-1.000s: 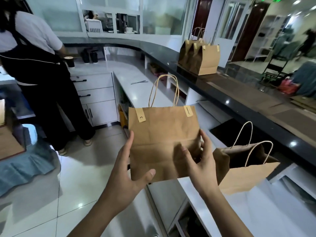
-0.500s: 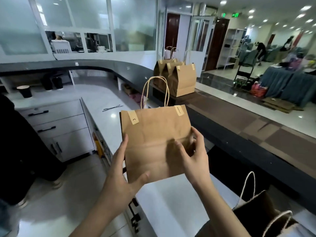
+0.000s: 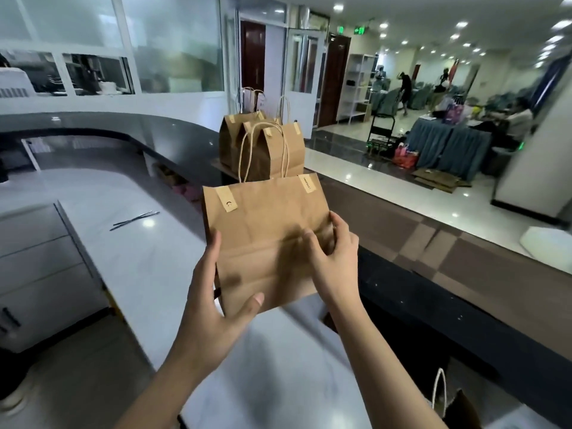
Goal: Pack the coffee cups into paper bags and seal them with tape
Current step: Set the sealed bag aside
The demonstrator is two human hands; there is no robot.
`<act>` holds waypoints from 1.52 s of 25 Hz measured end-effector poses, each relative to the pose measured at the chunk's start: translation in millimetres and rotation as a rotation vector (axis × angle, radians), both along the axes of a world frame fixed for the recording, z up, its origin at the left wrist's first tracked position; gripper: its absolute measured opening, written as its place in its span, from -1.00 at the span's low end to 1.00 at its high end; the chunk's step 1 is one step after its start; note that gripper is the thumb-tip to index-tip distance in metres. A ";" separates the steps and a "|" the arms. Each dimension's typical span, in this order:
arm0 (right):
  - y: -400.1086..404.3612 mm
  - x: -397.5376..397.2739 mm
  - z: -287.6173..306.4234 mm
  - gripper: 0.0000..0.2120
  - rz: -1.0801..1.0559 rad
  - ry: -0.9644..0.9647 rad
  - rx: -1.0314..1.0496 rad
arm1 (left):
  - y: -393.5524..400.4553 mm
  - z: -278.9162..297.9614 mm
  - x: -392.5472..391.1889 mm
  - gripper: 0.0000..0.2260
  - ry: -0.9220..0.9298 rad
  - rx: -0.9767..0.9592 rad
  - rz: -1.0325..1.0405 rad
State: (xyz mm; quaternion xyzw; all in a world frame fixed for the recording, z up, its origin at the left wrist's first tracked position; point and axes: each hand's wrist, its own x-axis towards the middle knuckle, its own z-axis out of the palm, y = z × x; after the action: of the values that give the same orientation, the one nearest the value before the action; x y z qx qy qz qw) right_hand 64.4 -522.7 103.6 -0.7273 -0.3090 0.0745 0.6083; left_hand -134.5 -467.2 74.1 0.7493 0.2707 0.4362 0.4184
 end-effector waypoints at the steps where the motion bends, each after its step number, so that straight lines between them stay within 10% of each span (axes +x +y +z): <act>1: 6.9 8.6 0.4 -0.42 -0.033 -0.001 -0.008 | 7.8 1.3 8.3 -0.08 -0.001 0.006 -0.021; 16: 103.1 121.4 17.2 -0.42 -0.353 -0.020 -0.109 | 136.6 4.3 120.0 -0.04 0.086 0.196 -0.254; 38: 234.8 273.4 4.3 -0.63 -0.240 0.411 0.019 | 239.5 -36.5 267.4 -0.09 0.236 0.273 -0.339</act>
State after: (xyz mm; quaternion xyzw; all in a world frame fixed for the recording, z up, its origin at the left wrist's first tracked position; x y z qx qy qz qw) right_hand 337.8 -287.9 107.9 -0.7227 -0.0906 0.1452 0.6697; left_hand 132.8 -227.7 37.6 0.8793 0.1267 0.3021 0.3458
